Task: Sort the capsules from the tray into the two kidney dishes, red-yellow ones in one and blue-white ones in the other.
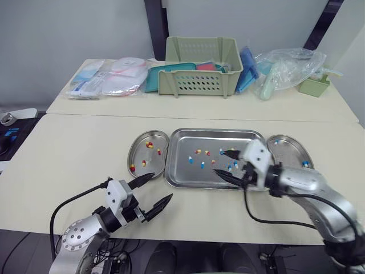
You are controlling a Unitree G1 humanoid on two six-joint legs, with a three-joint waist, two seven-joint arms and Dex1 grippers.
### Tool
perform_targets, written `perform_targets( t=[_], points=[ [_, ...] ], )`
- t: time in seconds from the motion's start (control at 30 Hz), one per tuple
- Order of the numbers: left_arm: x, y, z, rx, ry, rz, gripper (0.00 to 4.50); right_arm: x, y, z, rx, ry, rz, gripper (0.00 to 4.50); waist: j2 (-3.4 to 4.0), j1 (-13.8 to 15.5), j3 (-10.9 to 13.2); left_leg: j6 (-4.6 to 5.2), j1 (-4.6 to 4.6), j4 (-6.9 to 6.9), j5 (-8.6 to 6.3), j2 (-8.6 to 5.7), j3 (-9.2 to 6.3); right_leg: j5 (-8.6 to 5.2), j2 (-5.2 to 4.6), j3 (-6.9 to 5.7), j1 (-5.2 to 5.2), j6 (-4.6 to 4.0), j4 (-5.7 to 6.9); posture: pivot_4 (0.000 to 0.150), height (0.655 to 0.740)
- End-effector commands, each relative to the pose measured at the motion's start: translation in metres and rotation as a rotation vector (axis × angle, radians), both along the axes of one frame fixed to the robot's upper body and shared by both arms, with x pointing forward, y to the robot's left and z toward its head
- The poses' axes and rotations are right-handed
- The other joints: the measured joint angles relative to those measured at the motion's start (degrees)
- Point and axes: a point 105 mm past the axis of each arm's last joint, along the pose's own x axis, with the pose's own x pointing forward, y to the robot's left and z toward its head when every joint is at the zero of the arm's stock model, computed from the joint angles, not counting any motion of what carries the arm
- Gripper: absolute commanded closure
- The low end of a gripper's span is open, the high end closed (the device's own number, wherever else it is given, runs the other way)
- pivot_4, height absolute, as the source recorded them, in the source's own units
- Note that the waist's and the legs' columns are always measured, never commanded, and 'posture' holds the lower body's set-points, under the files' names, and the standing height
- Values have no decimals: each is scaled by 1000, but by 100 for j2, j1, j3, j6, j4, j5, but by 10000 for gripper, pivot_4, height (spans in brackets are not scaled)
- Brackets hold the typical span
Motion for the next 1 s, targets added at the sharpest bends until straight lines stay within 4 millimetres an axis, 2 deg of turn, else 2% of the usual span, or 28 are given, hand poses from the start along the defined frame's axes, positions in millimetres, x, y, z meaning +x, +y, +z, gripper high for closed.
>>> perform_targets(
  t=[0.03, 0.2, 0.37, 0.63, 0.97, 1.0],
  points=[
    [-1, -4, 10, -2, -38, -13, 0, 10, 20, 0, -17, -27, -28, 19654, 0, 0, 0, 0, -1, 0, 0, 0, -1, 0, 0, -1, 0, 0, 0, 1500, 7400],
    [-1, -4, 11, 1, -33, -12, 0, 25, 48, -6, -19, 24, -93, 19654, 1, -6, 0, 0, -2, -1, 0, 0, -4, 0, 1, -2, -7, 0, 3, 1500, 7400],
    [-1, -5, 12, 0, -34, -14, 0, 37, 63, -15, -45, 76, -140, 19654, 2, -14, 1, 0, -3, -1, 0, 0, -5, 0, 1, -2, -9, -1, 5, 1500, 7400],
    [-1, -5, 13, 3, -37, -6, 0, 44, 70, -31, -74, 120, -172, 19654, 2, -42, 1, 0, -4, -2, 0, -1, -2, 0, 1, 1, -19, -1, 8, 1500, 7400],
    [-1, -7, 13, 4, -37, 3, 0, 48, 71, -44, -77, 178, -183, 19654, 3, -93, 1, 0, -6, -4, 0, 0, -4, 0, 2, 1, -25, -1, 11, 1500, 7400],
    [-1, -7, 13, 4, -36, 3, 0, 48, 71, -45, -76, 188, -183, 21834, 4, -96, 1, 0, -6, -4, 0, 0, -4, 0, 2, 2, -25, -1, 11, 1500, 7400]
  ],
)
